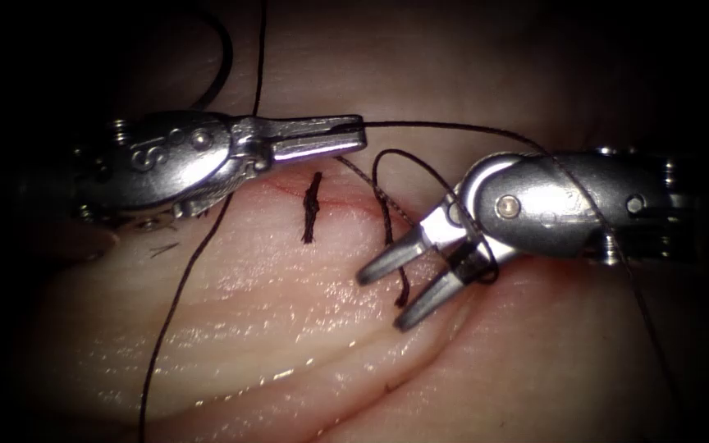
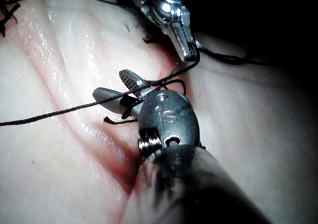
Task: Wound Closure
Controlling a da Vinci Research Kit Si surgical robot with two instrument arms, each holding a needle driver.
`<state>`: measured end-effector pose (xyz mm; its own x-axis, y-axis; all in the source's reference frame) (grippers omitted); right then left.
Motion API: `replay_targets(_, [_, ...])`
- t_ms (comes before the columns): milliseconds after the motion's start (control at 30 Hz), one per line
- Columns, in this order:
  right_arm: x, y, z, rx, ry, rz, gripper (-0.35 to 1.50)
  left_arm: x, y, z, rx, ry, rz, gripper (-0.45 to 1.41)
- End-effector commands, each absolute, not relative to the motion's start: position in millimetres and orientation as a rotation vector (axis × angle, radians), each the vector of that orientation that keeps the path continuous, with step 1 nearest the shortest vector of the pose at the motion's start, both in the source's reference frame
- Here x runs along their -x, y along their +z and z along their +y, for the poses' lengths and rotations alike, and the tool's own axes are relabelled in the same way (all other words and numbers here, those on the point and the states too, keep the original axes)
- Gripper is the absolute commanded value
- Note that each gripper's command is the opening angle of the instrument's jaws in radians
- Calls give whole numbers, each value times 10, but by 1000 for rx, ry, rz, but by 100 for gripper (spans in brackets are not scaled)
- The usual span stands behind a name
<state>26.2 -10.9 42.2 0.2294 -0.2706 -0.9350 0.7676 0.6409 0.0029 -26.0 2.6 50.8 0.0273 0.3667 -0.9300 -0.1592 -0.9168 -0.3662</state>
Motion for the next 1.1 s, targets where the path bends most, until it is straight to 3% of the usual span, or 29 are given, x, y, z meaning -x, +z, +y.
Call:
replay_targets(33, [-275, 424, -104, -485, -806, 1057, 63, 265, 510, 26, 1945, 1953, -205, -45])
replay_targets(300, [-281, 428, -107, -402, -898, 939, 63, 261, 499, 19, 1942, 1955, -204, -45])
replay_targets(500, [-280, 434, -125, -410, -974, 851, 52, 254, 492, 16, 1941, 1955, -212, -45])
replay_targets(667, [-279, 437, -127, -412, -989, 830, 37, 252, 490, 16, 1945, 1957, -210, -45])
replay_targets(767, [-278, 442, -125, -411, -1008, 794, 9, 252, 489, 14, 1944, 1958, -208, -45])
replay_targets(900, [-277, 447, -124, -410, -1024, 763, -8, 252, 487, 11, 1941, 1959, -205, -45])
replay_targets(1033, [-276, 451, -125, -411, -1042, 733, -10, 253, 484, 6, 1938, 1960, -202, -45])
replay_targets(1100, [-276, 453, -126, -413, -1047, 726, 5, 253, 482, 4, 1937, 1961, -201, -45])
